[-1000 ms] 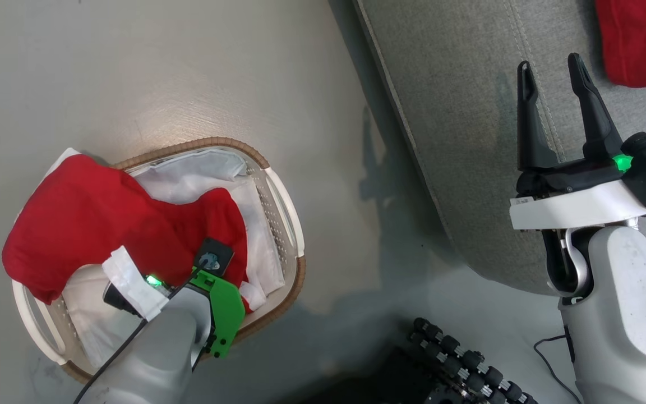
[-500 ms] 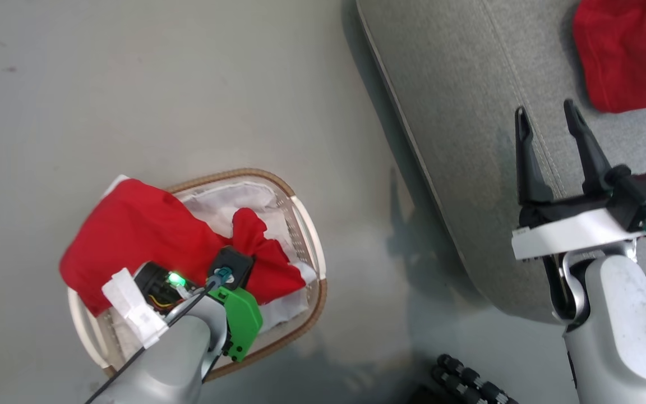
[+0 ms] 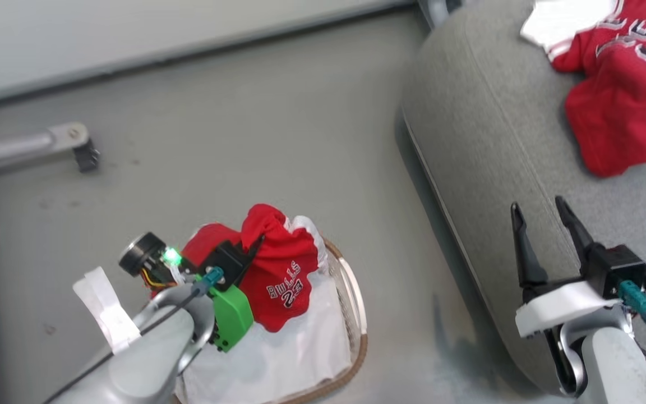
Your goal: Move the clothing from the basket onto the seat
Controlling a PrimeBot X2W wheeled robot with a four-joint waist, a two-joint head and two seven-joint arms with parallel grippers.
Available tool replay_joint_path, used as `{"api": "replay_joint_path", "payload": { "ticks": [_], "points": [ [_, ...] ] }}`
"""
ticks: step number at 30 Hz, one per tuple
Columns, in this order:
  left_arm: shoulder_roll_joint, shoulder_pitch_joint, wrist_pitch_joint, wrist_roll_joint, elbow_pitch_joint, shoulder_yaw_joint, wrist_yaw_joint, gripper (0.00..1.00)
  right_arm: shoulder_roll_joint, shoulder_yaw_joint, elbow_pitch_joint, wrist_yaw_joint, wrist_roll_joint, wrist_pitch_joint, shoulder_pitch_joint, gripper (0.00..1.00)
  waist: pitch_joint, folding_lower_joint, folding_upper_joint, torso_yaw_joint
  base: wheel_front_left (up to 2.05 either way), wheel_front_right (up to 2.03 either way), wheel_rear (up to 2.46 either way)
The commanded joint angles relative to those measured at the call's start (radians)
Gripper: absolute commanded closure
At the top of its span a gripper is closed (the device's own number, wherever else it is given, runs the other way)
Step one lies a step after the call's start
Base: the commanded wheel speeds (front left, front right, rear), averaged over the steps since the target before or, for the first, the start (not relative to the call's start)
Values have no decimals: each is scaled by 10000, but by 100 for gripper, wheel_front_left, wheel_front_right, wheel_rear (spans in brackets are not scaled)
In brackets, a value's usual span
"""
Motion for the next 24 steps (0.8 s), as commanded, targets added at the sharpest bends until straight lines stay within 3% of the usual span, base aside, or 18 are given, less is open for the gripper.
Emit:
{"api": "replay_joint_path", "payload": {
  "ticks": [1, 8, 12, 17, 24],
  "points": [
    [308, -221, 175, -36, -441, -72, 13, 100, -41, 11, 91, -14, -106, -16, 306, 0, -1960, 1, 0, 1099, 0, 0, 0],
    [1548, -1132, 1347, -237, -2968, -168, 17, 100, -40, 340, 327, -14, -100, -16, 732, 0, -3011, 1, 0, 1267, 0, 0, 0],
    [1984, -1746, 1937, -333, -4078, -23, 15, 100, -38, 654, 391, -14, -16, -16, 706, 0, -3194, 1, 0, 1260, 0, 0, 0],
    [2108, -2481, 2370, -408, -4756, 209, 17, 100, -38, 1190, 452, -14, 14, -16, 483, 0, -3248, 1, 0, 1218, 0, 0, 0],
    [1840, -3369, 2436, -413, -4682, 321, 17, 100, -37, 2268, 539, -14, 514, -16, 157, 0, -3268, 1, 0, 1139, 0, 0, 0]
  ]
}}
